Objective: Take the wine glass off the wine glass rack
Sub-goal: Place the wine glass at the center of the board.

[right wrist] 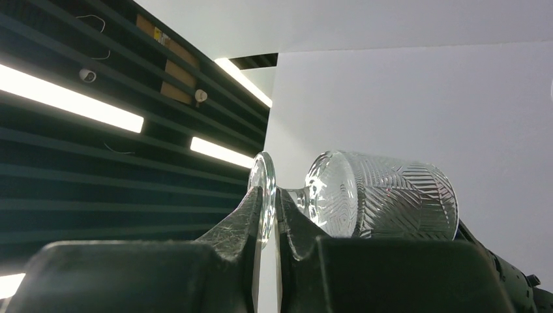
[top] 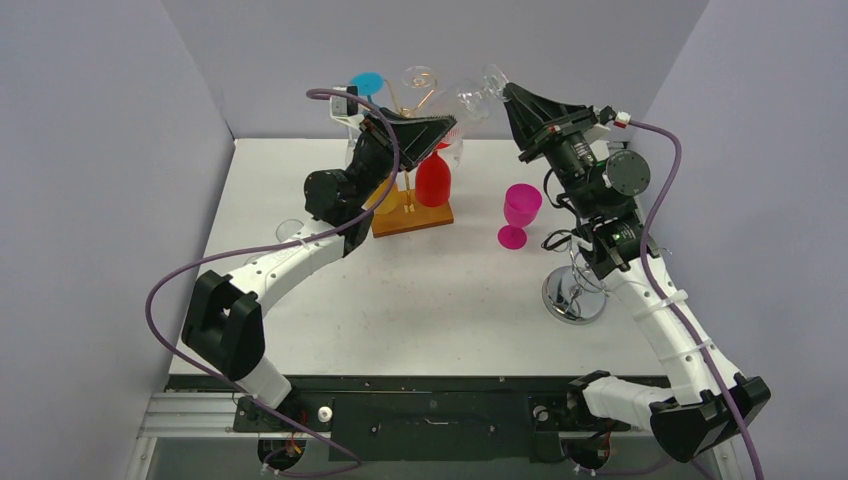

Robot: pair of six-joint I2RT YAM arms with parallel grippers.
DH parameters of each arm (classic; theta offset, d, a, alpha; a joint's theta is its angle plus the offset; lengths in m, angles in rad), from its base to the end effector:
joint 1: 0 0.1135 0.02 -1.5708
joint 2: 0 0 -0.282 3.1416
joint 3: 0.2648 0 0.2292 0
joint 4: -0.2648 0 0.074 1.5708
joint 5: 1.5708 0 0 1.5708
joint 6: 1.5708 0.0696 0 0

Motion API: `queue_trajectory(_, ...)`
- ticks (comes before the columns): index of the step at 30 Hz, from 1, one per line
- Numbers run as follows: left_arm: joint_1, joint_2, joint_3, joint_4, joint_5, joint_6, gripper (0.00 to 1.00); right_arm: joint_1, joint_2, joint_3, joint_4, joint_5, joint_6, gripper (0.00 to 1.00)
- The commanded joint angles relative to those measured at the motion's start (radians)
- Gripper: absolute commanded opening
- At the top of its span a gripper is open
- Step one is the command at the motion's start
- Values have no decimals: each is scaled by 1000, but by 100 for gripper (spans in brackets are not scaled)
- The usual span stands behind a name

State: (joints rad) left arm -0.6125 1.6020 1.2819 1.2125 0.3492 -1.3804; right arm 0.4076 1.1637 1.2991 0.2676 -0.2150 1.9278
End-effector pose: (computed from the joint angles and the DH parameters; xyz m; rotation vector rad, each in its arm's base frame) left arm 0.2687 -0.2179 0.4912 0.0719 0.9005 -2.0000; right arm 0.2237 0.1128 0.5174 0.8424 1.2361 2.1177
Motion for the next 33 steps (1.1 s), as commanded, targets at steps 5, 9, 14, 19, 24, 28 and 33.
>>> queue_trajectory(5,-10,-97,-22,-4,16,27,6,11,-39,-37,7,-39,-71,0)
queue_trajectory(9,-9,-164,-56,-106,13,77,0,11,-57,-10,-77,-45,-167,0)
queue_trajectory(14,-8,-330,-112,-398,-12,233,0,11,-56,143,-354,-34,-432,49)
queue_trajectory(19,-6,-505,-112,-765,-98,424,0,6,-76,204,-547,8,-642,71)
queue_trajectory(24,-6,-673,-89,-1228,-220,559,0,8,-84,232,-687,74,-806,75)
queue_trajectory(28,-5,-766,-74,-1541,-325,626,0,14,-77,245,-769,110,-912,75)
queue_trajectory(33,-6,-811,-31,-1876,-471,644,0,22,-70,233,-822,141,-989,76)
